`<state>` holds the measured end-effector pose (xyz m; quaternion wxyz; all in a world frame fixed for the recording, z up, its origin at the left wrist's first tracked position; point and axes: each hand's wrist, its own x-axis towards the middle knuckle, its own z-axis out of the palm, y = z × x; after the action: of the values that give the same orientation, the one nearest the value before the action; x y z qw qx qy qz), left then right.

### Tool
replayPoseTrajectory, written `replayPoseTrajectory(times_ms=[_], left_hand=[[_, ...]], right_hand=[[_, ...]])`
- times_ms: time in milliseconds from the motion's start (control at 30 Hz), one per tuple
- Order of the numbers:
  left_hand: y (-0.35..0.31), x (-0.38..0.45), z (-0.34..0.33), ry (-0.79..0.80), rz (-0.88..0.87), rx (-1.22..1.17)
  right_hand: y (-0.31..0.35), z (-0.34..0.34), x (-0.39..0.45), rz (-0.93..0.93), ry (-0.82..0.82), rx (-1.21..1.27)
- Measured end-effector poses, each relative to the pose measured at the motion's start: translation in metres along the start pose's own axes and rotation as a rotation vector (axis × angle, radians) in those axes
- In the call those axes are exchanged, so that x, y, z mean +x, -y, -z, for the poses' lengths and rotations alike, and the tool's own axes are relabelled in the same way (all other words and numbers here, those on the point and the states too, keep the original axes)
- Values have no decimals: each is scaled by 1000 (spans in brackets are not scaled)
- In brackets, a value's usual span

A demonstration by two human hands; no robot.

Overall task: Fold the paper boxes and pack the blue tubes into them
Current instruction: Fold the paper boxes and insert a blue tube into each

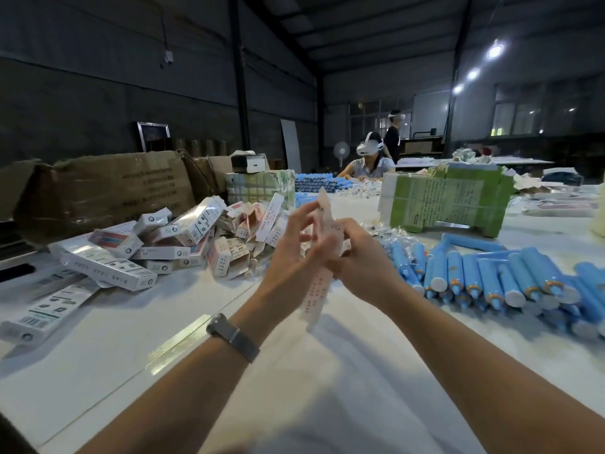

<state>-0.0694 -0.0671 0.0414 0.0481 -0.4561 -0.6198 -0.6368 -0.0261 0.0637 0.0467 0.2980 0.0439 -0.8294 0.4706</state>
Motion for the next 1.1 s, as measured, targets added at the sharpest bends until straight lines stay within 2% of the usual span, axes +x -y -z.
replayPoseTrajectory(times_ms=[67, 100, 200, 267, 333, 400, 433, 500, 567, 800, 933, 1100], left_hand=[[17, -8, -3, 127, -27, 53], [25, -10, -1, 142, -25, 76], [41, -12, 3, 15, -63, 128], [45, -11, 5, -89, -19, 118], [48, -10, 8, -174, 39, 92], [49, -11, 9, -224, 61, 100], [49, -11, 8, -242, 55, 106], [45, -13, 4, -253, 22, 118], [40, -14, -1, -236, -16, 137], [28, -25, -5, -108, -72, -2], [23, -29, -10, -86, -108, 38], [22, -30, -13, -153, -204, 168]], right_hand=[[1, 0, 0, -102, 41, 216], [2, 3, -1, -159, 84, 320], [-1, 17, -1, -283, 322, 580], [-3, 24, 2, -265, 352, 584], [-10, 27, 8, -195, 186, 299], [-25, 30, 11, -157, -27, -178], [-37, 32, 10, -177, -44, -428], [-58, 34, 3, -298, 142, -826], [-72, 34, -3, -400, 310, -1032], [-76, 33, -4, -409, 167, -1161], [-68, 35, -4, -446, 126, -1146], [-49, 48, 5, -592, 366, -1036]])
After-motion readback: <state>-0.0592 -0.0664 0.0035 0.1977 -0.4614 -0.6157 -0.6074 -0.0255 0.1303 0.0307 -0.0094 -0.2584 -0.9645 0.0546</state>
